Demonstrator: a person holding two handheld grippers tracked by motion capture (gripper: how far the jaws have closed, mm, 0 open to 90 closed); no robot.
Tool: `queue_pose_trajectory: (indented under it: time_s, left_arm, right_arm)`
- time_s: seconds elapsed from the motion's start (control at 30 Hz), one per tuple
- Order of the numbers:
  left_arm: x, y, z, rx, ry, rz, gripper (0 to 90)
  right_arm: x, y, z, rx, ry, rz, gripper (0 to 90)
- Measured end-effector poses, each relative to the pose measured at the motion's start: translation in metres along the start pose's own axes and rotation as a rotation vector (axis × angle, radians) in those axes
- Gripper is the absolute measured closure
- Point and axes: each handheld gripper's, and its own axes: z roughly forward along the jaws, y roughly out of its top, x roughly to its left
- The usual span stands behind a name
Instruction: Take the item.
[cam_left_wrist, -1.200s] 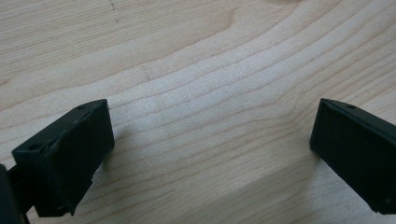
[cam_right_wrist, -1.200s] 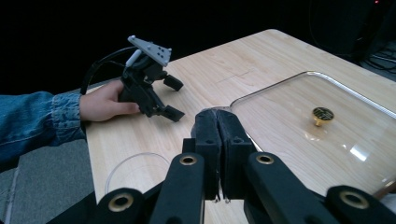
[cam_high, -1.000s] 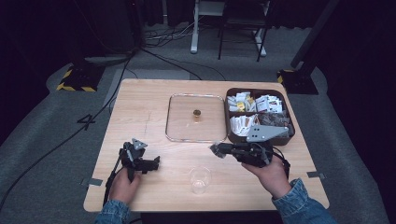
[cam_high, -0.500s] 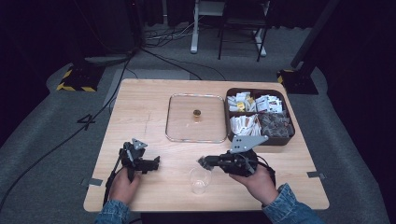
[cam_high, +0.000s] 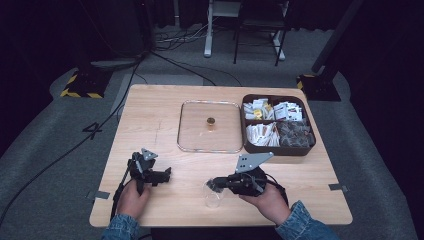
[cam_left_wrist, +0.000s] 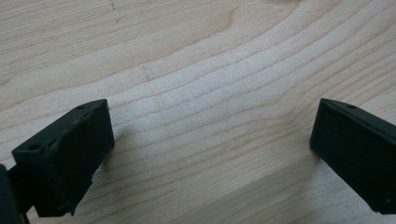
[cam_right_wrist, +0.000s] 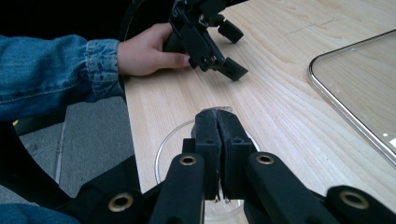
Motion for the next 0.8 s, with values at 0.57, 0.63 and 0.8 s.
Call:
queue_pose_trajectory:
  time_s: [0.57, 0.63, 0.8]
  left_arm:
    - [0.0, 0.0, 0.0, -0.002, -0.001, -0.006, 0.0]
    - [0.0, 0.0, 0.0, -0.002, 0.0, -0.002, 0.0]
    - [0.0, 0.0, 0.0, -0.003, 0.0, -0.001, 0.1]
  right_arm:
    - [0.0, -0.007, 0.011, 0.026, -0.004, 0.002, 55.1]
    - [-0.001, -0.006, 0.01, 0.021, -0.01, 0.009, 53.8]
    - [-0.002, -0.003, 0.0, -0.006, -0.047, 0.014, 48.3]
